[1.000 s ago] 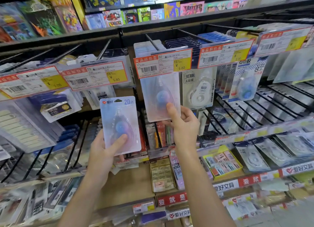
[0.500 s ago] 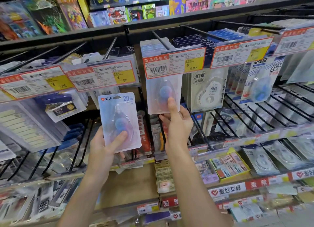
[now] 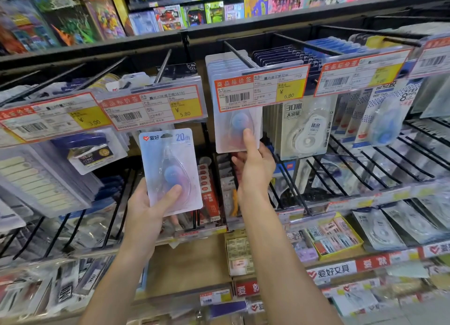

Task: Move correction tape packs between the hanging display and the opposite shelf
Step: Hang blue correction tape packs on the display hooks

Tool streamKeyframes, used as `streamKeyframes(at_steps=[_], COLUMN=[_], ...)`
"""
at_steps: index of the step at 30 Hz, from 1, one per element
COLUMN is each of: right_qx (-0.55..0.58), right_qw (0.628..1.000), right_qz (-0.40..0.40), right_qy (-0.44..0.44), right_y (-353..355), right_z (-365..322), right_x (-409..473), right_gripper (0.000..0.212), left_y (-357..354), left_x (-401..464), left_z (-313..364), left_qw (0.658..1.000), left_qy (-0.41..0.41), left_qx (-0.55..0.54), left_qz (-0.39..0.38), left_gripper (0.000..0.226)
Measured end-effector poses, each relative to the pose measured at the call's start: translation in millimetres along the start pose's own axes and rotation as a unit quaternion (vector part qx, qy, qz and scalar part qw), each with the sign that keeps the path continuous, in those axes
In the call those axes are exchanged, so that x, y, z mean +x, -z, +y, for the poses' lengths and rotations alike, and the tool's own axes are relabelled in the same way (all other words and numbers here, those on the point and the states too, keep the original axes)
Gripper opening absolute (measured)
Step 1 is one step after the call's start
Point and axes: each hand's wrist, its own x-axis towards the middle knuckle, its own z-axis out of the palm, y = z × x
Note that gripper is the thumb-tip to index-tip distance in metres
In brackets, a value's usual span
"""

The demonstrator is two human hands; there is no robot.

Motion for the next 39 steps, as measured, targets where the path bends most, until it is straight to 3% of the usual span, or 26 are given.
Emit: streamKeyframes(at_steps=[5, 10, 13, 16, 19, 21, 24, 27, 30, 34, 39], right_qx=[-0.014, -0.019, -0.083, -0.199, -0.420, -0.515, -0.634, -0.719, -0.752, -0.811, -0.829], right_qw=[1.000, 1.000, 0.997, 0.978, 0.892, 0.831, 0.734, 0.650, 0.615, 0.561, 0.544], right_qz=[0.006, 0.007, -0.003, -0.056, -0.150, -0.164, -0.130, -0.068, -0.026, -0.052, -0.078], right_qy=[0.002, -0.014, -0.008, -0.005, 0.070, 0.130, 0.208, 0.236, 0.235, 0.157, 0.103], right_y=[-2.0, 1.2, 12.6, 34.5, 61.0, 69.9, 82.7, 100.7, 116.3, 122.9, 119.3], right_z=[2.6, 4.8, 1.0, -13.2, -26.3, -35.8, -45.7, -50.1, -49.8, -44.7, -47.6], right_x=[4.8, 7.1, -0.2, -17.8, -30.9, -33.9, -23.8, -1.9, 10.3, 9.5, 11.2], right_gripper=[0.037, 0.059, 0.068, 0.052, 0.034, 0.021, 0.030, 0.047, 0.056, 0.067, 0.071], left_y=[1.7, 4.2, 5.2, 5.3, 2.3, -1.0, -9.6, -21.9, -37.1, -50.3, -59.3], left_x=[1.0, 0.0, -2.8, -7.2, -14.1, -17.9, -23.6, -29.0, -33.4, -34.1, -31.1], left_z=[0.3, -3.7, -6.1, -6.1, -3.8, -4.7, -2.7, 5.2, 12.5, 23.4, 32.4], left_qw=[1.000, 1.000, 1.000, 1.000, 1.000, 1.000, 0.999, 0.996, 0.990, 0.984, 0.983], left_qy=[-0.002, 0.001, 0.010, 0.011, 0.005, 0.000, -0.008, -0.026, -0.046, -0.071, -0.086], left_qx=[-0.005, -0.011, -0.014, -0.018, -0.016, -0.014, -0.025, -0.016, -0.020, -0.018, -0.029], left_qz=[-0.004, -0.008, -0.010, -0.013, -0.014, -0.024, -0.048, -0.089, -0.135, -0.161, -0.163], left_gripper=[0.044, 0.047, 0.052, 0.042, 0.039, 0.038, 0.049, 0.039, 0.032, 0.031, 0.031])
